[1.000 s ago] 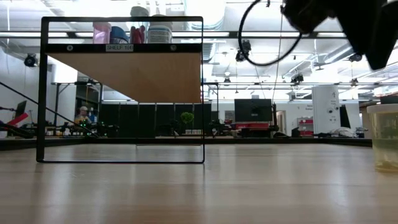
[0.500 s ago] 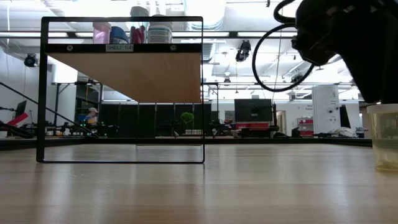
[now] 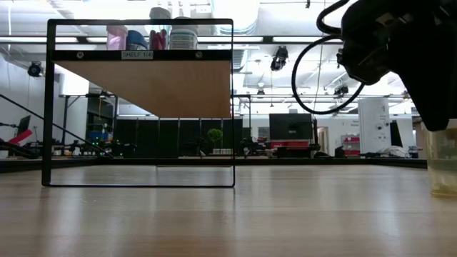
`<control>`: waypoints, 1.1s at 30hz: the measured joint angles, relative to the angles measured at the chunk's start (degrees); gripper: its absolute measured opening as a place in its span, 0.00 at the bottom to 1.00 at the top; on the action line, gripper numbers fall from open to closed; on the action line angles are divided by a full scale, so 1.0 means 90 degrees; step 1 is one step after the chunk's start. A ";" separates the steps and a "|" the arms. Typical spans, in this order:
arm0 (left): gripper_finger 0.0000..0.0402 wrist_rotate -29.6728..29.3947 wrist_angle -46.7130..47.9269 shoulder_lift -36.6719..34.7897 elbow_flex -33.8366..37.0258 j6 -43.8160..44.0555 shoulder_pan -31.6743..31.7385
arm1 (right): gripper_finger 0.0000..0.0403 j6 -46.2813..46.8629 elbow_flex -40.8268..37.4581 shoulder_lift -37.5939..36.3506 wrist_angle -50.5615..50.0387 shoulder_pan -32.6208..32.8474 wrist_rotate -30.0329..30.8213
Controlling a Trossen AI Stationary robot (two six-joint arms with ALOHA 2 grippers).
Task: Pick and place medicine bottles onto shelf by color
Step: Put the yellow tablet bottle on the shelf
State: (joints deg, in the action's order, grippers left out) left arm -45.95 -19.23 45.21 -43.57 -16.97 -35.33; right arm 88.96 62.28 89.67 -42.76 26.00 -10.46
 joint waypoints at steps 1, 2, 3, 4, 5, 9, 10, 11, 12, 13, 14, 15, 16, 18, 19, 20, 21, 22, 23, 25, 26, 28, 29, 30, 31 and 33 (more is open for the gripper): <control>0.44 0.0000 -0.0001 0.0000 0.0000 0.0000 0.0000 | 0.35 -0.0005 0.0027 0.0000 0.0003 0.0000 0.0000; 0.44 0.0000 -0.0002 0.0000 0.0000 0.0000 0.0000 | 0.35 -0.0027 0.0051 0.0000 0.0004 0.0000 0.0000; 0.44 0.0000 0.0000 0.0000 0.0000 0.0000 0.0000 | 0.35 -0.0065 0.0084 0.0000 -0.0030 0.0000 0.0001; 0.44 0.0000 -0.0002 0.0000 0.0002 0.0000 0.0000 | 0.35 -0.0145 0.0128 0.0000 -0.0081 -0.0007 0.0001; 0.44 0.0000 -0.0002 0.0000 0.0002 0.0000 0.0000 | 0.35 -0.0212 0.0190 -0.0005 -0.0149 -0.0020 0.0002; 0.44 0.0000 0.0000 0.0000 0.0003 0.0000 0.0000 | 0.35 -0.0728 0.0710 -0.0119 -0.0718 -0.0220 -0.0004; 0.44 0.0000 0.0000 0.0000 0.0005 0.0000 0.0000 | 0.35 -0.0900 0.0902 -0.0142 -0.0926 -0.0305 0.0005; 0.44 0.0000 -0.0002 0.0000 0.0005 0.0000 0.0000 | 0.35 -0.1089 0.1101 -0.0171 -0.1134 -0.0394 0.0010; 0.44 0.0000 0.0002 0.0000 0.0005 0.0000 0.0000 | 0.35 -0.1270 0.1302 -0.0196 -0.1359 -0.0487 0.0013; 0.44 0.0000 0.0003 0.0000 0.0005 0.0000 0.0000 | 0.35 -0.1433 0.1507 -0.0204 -0.1599 -0.0585 0.0022; 0.44 0.0001 -0.0002 0.0000 0.0005 0.0000 0.0000 | 0.35 -0.1595 0.1710 -0.0208 -0.1804 -0.0675 0.0054; 0.44 0.0001 0.0001 0.0000 0.0005 0.0000 0.0000 | 0.35 -0.1767 0.1903 -0.0209 -0.1939 -0.0758 0.0091; 0.44 0.0000 0.0003 0.0000 0.0005 0.0000 0.0000 | 0.35 -0.1928 0.2093 -0.0209 -0.2039 -0.0836 0.0137; 0.44 0.0000 -0.0004 0.0010 0.0005 0.0000 0.0000 | 0.35 -0.2255 0.2418 -0.0203 -0.2172 -0.0979 0.0192; 0.44 0.0000 -0.0002 0.0015 0.0005 0.0000 0.0000 | 0.35 -0.2406 0.2571 -0.0198 -0.2202 -0.1052 0.0191; 0.44 0.0002 0.0000 0.0015 0.0005 0.0000 0.0000 | 0.35 -0.2542 0.2698 -0.0197 -0.2227 -0.1115 0.0194; 0.44 0.0002 0.0001 0.0015 0.0005 0.0002 0.0000 | 0.35 -0.2648 0.2791 -0.0197 -0.2259 -0.1177 0.0209; 0.44 0.0002 -0.0008 0.0013 0.0005 0.0004 0.0000 | 0.35 -0.2713 0.2874 -0.0197 -0.2285 -0.1237 0.0235; 0.44 0.0002 -0.0010 0.0010 0.0005 0.0005 0.0000 | 0.35 -0.2785 0.2965 -0.0197 -0.2290 -0.1298 0.0244; 0.44 0.0002 -0.0009 0.0010 0.0005 0.0005 0.0000 | 0.35 -0.2845 0.3148 -0.0197 -0.2285 -0.1430 0.0281; 0.44 0.0002 -0.0009 0.0009 0.0005 0.0005 0.0000 | 0.35 -0.2879 0.3260 -0.0199 -0.2293 -0.1503 0.0281; 0.44 0.0002 -0.0007 0.0002 0.0005 0.0002 0.0002 | 0.35 -0.2999 0.3517 -0.0202 -0.2289 -0.1623 0.0286; 0.44 0.0002 -0.0009 0.0002 0.0005 0.0002 0.0007 | 0.35 -0.3052 0.3644 -0.0192 -0.2291 -0.1673 0.0289; 0.44 0.0000 -0.0009 0.0005 0.0005 0.0002 0.0010 | 0.35 -0.3173 0.3806 -0.0150 -0.2325 -0.1714 0.0254; 0.44 -0.0009 -0.0007 0.0005 0.0005 0.0000 0.0010 | 0.35 -0.3362 0.3969 -0.0105 -0.2387 -0.1751 0.0158; 0.44 -0.0088 0.0000 0.0006 0.0005 0.0002 0.0010 | 0.35 -0.3758 0.4286 0.0022 -0.2686 -0.1800 0.0012</control>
State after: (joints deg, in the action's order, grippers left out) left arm -46.74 -19.23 45.26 -43.53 -16.96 -35.24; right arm 55.14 100.86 89.87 -66.94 9.80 -10.35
